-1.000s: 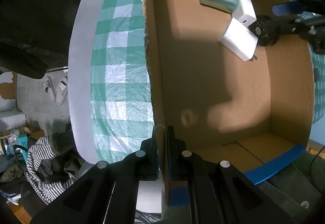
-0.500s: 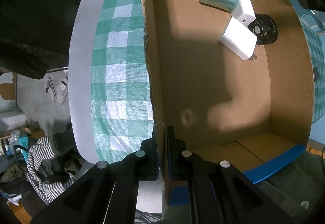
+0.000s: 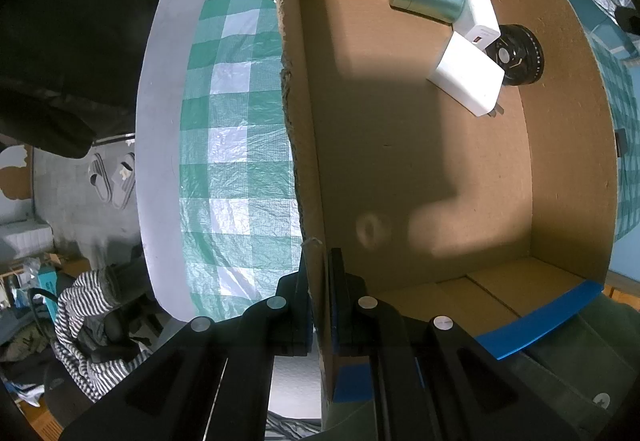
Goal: Organize rigid objects
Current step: 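Move the right gripper to the pink-gold SANY lighter and grasp it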
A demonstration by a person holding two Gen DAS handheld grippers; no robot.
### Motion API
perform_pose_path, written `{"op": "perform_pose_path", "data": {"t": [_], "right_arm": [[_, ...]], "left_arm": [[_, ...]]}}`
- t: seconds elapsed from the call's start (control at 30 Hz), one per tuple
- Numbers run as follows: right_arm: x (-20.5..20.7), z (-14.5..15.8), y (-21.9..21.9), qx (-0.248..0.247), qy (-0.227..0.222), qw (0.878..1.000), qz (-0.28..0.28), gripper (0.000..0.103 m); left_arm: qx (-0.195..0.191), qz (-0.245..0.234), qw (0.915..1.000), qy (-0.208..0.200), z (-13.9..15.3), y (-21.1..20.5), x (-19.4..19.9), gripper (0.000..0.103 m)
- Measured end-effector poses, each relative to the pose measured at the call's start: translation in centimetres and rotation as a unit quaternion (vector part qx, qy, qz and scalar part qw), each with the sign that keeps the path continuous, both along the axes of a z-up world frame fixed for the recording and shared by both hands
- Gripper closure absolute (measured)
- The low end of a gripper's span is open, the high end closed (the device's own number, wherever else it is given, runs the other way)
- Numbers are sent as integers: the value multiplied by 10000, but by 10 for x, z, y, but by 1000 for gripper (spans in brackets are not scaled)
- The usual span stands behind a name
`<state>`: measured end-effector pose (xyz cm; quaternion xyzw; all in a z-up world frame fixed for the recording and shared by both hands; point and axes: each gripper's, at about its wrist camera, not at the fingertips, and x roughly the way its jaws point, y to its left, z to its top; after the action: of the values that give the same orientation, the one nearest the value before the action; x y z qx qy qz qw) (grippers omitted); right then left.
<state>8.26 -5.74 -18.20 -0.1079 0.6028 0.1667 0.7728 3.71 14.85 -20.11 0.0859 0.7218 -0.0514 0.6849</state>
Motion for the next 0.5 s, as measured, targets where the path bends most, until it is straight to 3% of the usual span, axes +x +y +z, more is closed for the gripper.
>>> {"op": "perform_pose_path", "data": {"t": [0.4, 0.5], "right_arm": [[-2, -17, -52, 121, 212, 9967, -778, 52], [0, -25, -65, 143, 248, 9950, -954, 43]], "left_arm": [[-4, 11, 10000, 0, 0, 1, 1, 97], [-5, 19, 10000, 9, 0, 1, 1, 97]]}}
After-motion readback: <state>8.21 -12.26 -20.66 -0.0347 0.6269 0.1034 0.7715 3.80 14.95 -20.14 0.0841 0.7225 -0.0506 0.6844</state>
